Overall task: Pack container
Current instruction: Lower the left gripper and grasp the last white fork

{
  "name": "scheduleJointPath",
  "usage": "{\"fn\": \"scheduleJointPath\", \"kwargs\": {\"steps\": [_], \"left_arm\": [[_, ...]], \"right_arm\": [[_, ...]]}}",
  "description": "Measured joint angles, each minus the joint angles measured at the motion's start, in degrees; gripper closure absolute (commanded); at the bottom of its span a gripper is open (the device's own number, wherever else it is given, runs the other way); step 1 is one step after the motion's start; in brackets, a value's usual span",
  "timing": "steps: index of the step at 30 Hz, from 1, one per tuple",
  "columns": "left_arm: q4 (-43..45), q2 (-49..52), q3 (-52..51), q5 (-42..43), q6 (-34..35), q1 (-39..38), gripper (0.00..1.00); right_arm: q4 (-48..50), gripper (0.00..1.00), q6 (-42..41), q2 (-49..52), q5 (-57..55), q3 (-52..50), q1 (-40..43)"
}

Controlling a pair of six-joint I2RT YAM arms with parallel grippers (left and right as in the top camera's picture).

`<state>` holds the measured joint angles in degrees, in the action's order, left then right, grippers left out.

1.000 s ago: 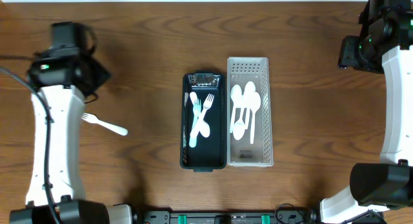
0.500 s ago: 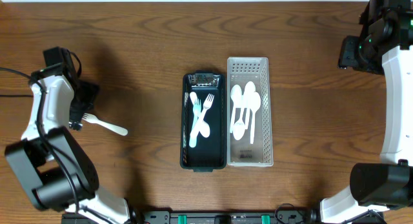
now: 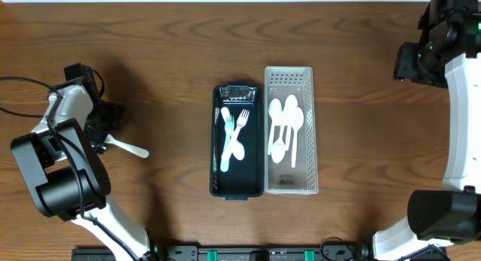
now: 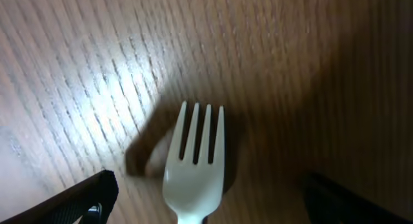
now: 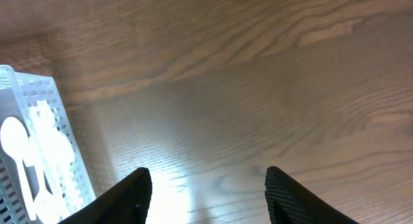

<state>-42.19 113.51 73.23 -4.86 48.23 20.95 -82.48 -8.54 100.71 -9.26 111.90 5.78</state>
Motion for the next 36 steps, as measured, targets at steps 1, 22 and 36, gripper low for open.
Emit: {"fn": "scheduleJointPath", "kwargs": {"steps": [1, 22, 36], "left_arm": [[0.4, 0.1, 0.0, 0.0, 0.0, 0.0, 0.05], [3.0, 2.0, 1.8, 2.4, 0.0, 0.4, 0.10], [2.4, 2.2, 2.1, 3.4, 0.5, 0.3, 0.50]], "right_arm": [[0.0, 0.41, 0.0, 0.0, 0.0, 0.0, 0.0], [0.0, 0.41, 0.0, 0.0, -0.5, 0.0, 0.0], [0.0, 0.41, 0.0, 0.0, -0.6, 0.0, 0.0]]}}
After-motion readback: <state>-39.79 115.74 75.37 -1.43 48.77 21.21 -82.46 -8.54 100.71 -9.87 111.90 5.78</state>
